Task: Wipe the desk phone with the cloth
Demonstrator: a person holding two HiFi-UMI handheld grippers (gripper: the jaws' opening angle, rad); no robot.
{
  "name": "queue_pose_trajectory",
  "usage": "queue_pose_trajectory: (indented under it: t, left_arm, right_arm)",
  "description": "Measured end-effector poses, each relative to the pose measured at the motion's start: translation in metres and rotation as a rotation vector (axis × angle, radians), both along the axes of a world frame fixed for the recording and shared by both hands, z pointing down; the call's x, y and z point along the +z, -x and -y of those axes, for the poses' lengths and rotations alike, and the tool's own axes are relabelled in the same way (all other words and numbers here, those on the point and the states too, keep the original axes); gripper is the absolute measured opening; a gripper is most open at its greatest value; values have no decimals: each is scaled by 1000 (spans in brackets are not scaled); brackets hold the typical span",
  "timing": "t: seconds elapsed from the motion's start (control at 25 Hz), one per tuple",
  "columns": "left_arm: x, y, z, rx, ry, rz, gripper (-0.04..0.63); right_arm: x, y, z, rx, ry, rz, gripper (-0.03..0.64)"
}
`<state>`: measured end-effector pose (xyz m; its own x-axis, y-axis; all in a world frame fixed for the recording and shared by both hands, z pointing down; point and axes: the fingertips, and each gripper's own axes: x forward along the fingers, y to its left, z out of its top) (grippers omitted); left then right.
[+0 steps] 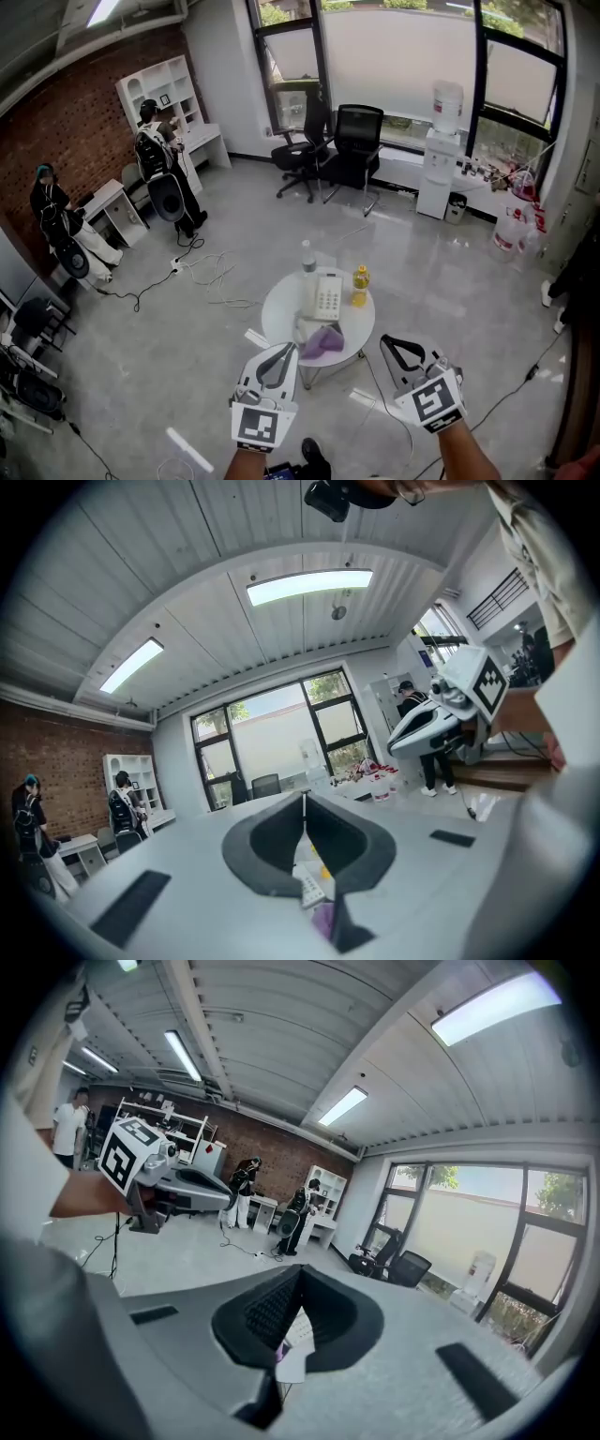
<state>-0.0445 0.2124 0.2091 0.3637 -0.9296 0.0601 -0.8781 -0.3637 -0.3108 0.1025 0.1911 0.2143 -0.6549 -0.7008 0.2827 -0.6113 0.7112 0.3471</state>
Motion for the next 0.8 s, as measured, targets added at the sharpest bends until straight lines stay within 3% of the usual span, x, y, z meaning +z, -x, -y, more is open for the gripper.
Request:
queue_pose_trajectory:
  t: [0.24, 0.8]
  left_arm:
    - [3, 40, 53, 46, 51, -1, 14]
    - [8, 140, 123, 89, 35, -60, 14]
  right_arm:
    - [12, 43, 47, 44, 30, -1, -6]
    - [14, 148, 113, 70, 38, -19, -6]
